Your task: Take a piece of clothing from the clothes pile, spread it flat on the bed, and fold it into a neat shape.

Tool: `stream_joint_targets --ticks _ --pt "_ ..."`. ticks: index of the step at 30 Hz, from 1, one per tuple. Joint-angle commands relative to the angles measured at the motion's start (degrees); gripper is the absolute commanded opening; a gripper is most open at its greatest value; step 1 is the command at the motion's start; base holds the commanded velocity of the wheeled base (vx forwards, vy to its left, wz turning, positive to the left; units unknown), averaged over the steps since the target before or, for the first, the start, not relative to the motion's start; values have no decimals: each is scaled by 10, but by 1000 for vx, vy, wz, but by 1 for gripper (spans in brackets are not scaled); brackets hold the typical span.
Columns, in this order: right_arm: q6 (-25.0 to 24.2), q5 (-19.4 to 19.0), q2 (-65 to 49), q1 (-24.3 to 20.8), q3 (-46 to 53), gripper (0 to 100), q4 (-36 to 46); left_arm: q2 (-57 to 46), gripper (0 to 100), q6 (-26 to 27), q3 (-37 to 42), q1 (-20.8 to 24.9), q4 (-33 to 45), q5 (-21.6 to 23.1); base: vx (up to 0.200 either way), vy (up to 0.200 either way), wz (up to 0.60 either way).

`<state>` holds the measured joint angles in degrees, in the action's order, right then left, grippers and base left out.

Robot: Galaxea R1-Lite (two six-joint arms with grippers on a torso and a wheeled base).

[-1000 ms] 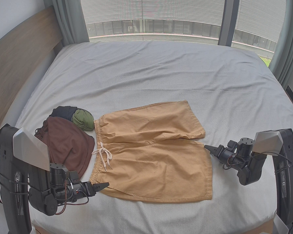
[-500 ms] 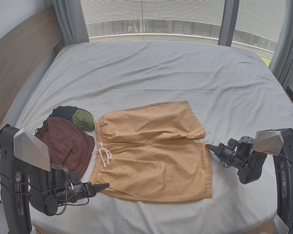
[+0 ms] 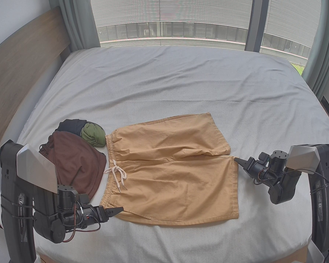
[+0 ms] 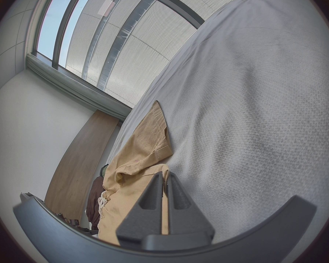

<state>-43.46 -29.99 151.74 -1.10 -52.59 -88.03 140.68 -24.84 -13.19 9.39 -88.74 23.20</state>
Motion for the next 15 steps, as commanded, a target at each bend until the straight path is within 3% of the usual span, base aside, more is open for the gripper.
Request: stream_joint_targets --ticks 1,5,6,15 --pt "0 0 0 0 0 0 -1 -1 100 0 0 0 0 0 0 0 0" --pt "0 0 1 -2 -1 0 -3 -2 100 0 -1 -1 0 0 0 0 0" --pt "0 1 0 -2 -1 100 -3 -3 100 -1 -1 -2 0 0 0 0 0" --pt "23 18 -48 -3 35 100 -4 -11 100 1 -3 -21 0 -14 0 0 0"
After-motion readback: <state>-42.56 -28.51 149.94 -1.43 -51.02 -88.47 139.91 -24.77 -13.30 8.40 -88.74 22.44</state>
